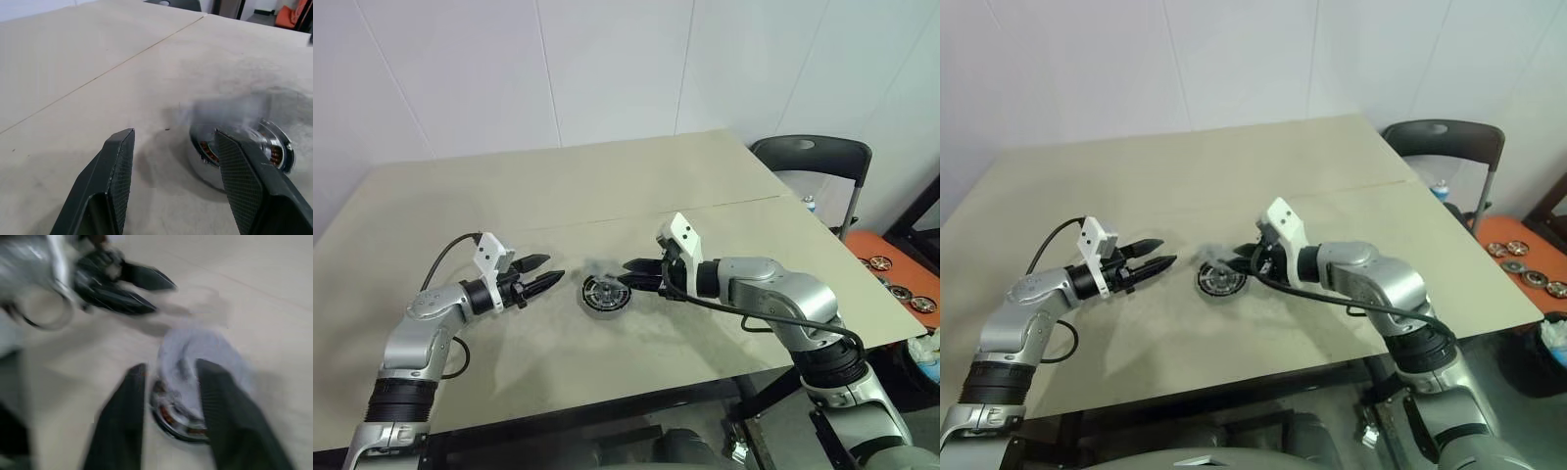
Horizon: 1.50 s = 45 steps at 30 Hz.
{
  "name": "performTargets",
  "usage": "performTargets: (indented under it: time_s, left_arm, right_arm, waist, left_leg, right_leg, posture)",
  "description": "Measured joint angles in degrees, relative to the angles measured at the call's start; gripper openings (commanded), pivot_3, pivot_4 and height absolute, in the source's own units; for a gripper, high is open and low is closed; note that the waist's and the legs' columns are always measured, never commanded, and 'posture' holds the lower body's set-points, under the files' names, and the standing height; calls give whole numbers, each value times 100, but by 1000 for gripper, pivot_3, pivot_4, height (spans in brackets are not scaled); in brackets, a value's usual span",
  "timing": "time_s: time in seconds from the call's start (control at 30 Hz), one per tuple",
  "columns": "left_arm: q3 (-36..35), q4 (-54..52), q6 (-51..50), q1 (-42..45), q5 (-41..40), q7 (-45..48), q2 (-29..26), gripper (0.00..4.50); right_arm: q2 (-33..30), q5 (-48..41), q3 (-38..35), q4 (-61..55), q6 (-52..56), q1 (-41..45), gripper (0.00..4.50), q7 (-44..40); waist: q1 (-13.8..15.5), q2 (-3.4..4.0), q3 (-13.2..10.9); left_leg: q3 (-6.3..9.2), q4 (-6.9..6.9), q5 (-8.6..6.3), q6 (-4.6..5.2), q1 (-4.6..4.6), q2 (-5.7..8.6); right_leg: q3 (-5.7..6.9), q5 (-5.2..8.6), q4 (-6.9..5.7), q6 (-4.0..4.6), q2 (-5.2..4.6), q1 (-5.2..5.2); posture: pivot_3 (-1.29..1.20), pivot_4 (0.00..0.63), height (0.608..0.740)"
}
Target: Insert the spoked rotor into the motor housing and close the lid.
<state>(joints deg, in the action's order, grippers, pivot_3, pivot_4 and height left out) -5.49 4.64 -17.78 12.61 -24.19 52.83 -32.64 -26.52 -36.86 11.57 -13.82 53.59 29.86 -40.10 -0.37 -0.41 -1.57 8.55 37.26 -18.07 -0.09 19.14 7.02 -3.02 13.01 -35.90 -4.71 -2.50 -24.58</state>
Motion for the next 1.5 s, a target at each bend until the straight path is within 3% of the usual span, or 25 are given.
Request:
performTargets:
  time_s: [0.2, 0.33, 0.43, 0.53, 0.7, 0.73, 1.2, 1.3, 1.37, 1.5]
  left_arm:
    - [0, 94, 68, -28, 46, -38, 0, 2752]
    - [1, 114, 82, -28, 74, -51, 0, 2752]
    - [7, 163, 84, -27, 112, -61, 5, 2752]
    - [25, 182, 85, 1, 124, -69, 57, 2752]
    - [41, 185, 85, 101, 127, -66, 94, 2752]
    - [40, 185, 84, 98, 127, -66, 94, 2752]
    - [27, 80, 75, -54, 121, -163, 102, 2752]
    - [26, 79, 75, -57, 121, -178, 102, 2752]
    - [26, 79, 75, -56, 121, -179, 101, 2752]
    - [26, 79, 76, -56, 121, -178, 101, 2752]
  right_arm:
    - [80, -39, -266, 413, 119, -2, 1758, 5]
    - [600, -230, -820, 891, 294, 153, 1758, 369]
    - [551, 216, -561, 1052, 108, 303, 1758, 518]
    - [624, 944, 248, 1317, -242, 272, 2665, 592]
    - [892, 1489, 880, 1608, -707, 310, 4348, 384]
    - [969, 1585, 936, 1712, -799, 334, 4450, 356]
    - [1702, 2585, 1065, 2723, -1493, 601, 4450, 577]
    - [1688, 2710, 1088, 2753, -1557, 604, 3923, 462]
    - [1686, 2728, 1125, 2742, -1565, 600, 3262, 371]
    - [1684, 2759, 1115, 2742, -1549, 599, 3223, 244]
  waist:
    - [76, 0, 0]
    - [103, 0, 0]
    - [108, -1, 1]
    - [104, -1, 1]
    - [97, -3, 2]
    - [97, -3, 2]
    - [60, -5, 4]
    - [66, -5, 5]
    - [63, -5, 5]
    - [62, -5, 5]
  left_leg:
    - [-1, -1, 0, 0, -1, 0]
    - [-3, 2, 0, -1, -1, 1]
    - [-3, 1, 0, -1, -3, 1]
    - [-6, 1, 1, -2, 3, 1]
    - [-9, 5, 2, -3, 8, 3]
    - [-8, 5, 2, -3, 8, 3]
    - [-12, 4, 9, -16, 1, 3]
    - [-12, 4, 8, -14, -4, 3]
    - [-12, 3, 3, -6, -9, 3]
    - [-12, 3, 3, -6, -13, 3]
  right_leg:
    - [1, 0, -3, 0, 0, -2]
    - [1, -1, -9, 0, 0, -3]
    - [1, -1, -9, 0, 0, -3]
    - [1, -1, -12, 0, 0, -12]
    - [1, -1, -14, 0, 0, -17]
    - [1, -1, -14, 0, 0, -17]
    - [1, -1, -24, 1, 1, -18]
    - [1, -1, -23, 1, 1, -13]
    - [1, -1, -24, 1, 1, -10]
    - [1, -1, -24, 1, 1, -6]
  posture:
    - [0, 0, 740]
    - [0, 0, 740]
    - [0, 0, 740]
    - [0, 0, 740]
    - [0, 0, 740]
    - [0, 0, 740]
    - [0, 0, 740]
    - [0, 0, 740]
    - [0, 0, 740]
    - [0, 0, 740]
